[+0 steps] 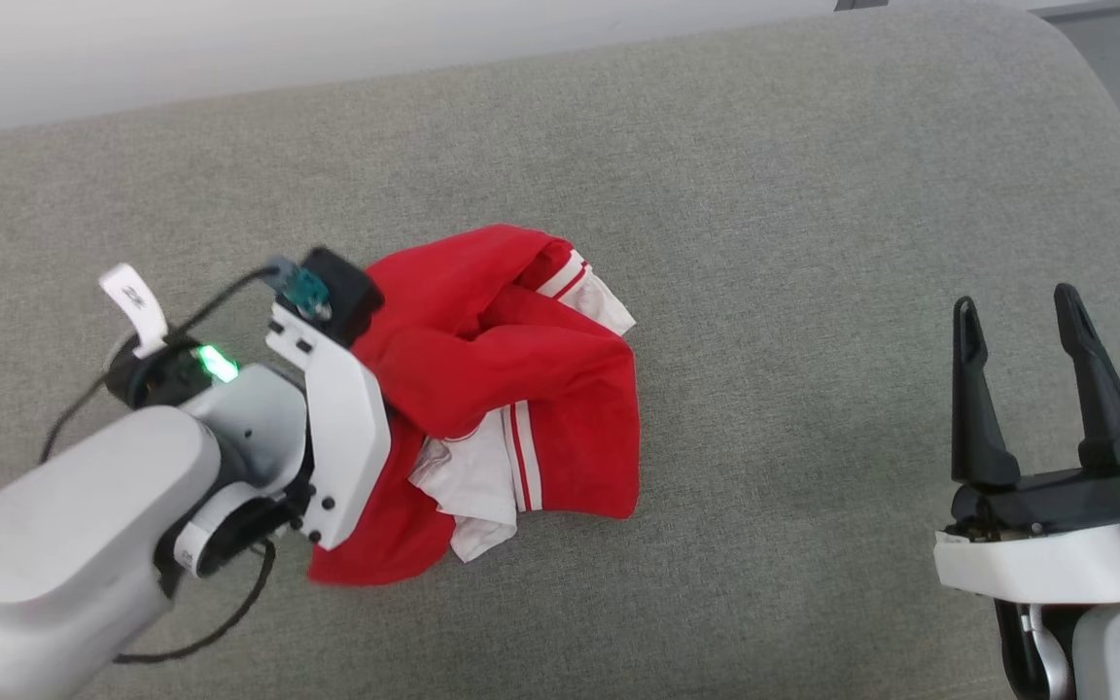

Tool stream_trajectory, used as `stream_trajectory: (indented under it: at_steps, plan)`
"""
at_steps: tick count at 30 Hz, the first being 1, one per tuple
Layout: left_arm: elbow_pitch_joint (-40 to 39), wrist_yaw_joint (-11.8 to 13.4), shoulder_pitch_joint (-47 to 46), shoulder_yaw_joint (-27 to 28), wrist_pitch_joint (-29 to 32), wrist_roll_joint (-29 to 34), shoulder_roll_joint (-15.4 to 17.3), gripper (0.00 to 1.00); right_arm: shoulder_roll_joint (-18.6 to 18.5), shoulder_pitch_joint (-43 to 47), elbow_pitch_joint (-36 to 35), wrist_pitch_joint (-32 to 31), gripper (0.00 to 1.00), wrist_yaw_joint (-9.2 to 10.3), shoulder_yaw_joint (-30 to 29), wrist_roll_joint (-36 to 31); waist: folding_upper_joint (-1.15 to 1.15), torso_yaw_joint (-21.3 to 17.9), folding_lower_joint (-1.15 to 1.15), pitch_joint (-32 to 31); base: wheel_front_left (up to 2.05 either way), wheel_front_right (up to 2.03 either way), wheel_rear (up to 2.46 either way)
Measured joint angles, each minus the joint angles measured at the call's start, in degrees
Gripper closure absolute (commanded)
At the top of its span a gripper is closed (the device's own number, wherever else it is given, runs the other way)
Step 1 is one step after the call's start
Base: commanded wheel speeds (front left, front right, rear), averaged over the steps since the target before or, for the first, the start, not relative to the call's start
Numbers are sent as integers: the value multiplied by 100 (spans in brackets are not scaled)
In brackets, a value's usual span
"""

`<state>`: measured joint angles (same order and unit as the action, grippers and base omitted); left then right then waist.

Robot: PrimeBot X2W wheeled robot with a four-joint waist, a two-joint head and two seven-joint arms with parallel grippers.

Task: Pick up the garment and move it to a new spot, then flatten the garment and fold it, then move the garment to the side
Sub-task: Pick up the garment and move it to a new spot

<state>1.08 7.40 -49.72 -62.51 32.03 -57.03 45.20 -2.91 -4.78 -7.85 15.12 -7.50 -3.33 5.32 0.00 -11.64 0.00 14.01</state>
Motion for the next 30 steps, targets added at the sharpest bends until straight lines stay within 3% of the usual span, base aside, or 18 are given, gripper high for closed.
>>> stream_trajectory:
  at_steps: [12, 13, 14, 15, 21, 30]
  plan:
    - [1953, -555, 222, -259, -142, -245, -798, 97, 0, -172, 37, 0, 0, 0, 144, 67, 0, 8, 0, 30, 0, 0, 0]
    - [2073, -601, 209, -252, -169, -258, -851, 64, 0, -173, 40, 0, 0, 0, 149, 67, 0, 18, 0, 17, 0, 0, 0]
    - [2162, -654, 198, -245, -210, -267, -896, 10, -1, -173, 41, 0, 0, 0, 147, 63, 0, 32, 0, 2, 0, 0, 0]
    - [2241, -716, 196, -215, -258, -309, -939, 0, -1, -173, 44, 0, 0, 0, 143, 51, 0, 50, 0, -17, 0, 0, 0]
    - [2444, -866, 100, 9, -554, -425, -918, 0, 0, -131, 78, 0, 0, 0, 107, -43, 0, 184, 0, -201, 0, 0, 0]
    - [2023, -802, 375, 311, -1486, -411, -556, 0, 0, 173, 134, 0, 0, 0, 13, -102, 0, 497, 0, -656, 0, 0, 0]
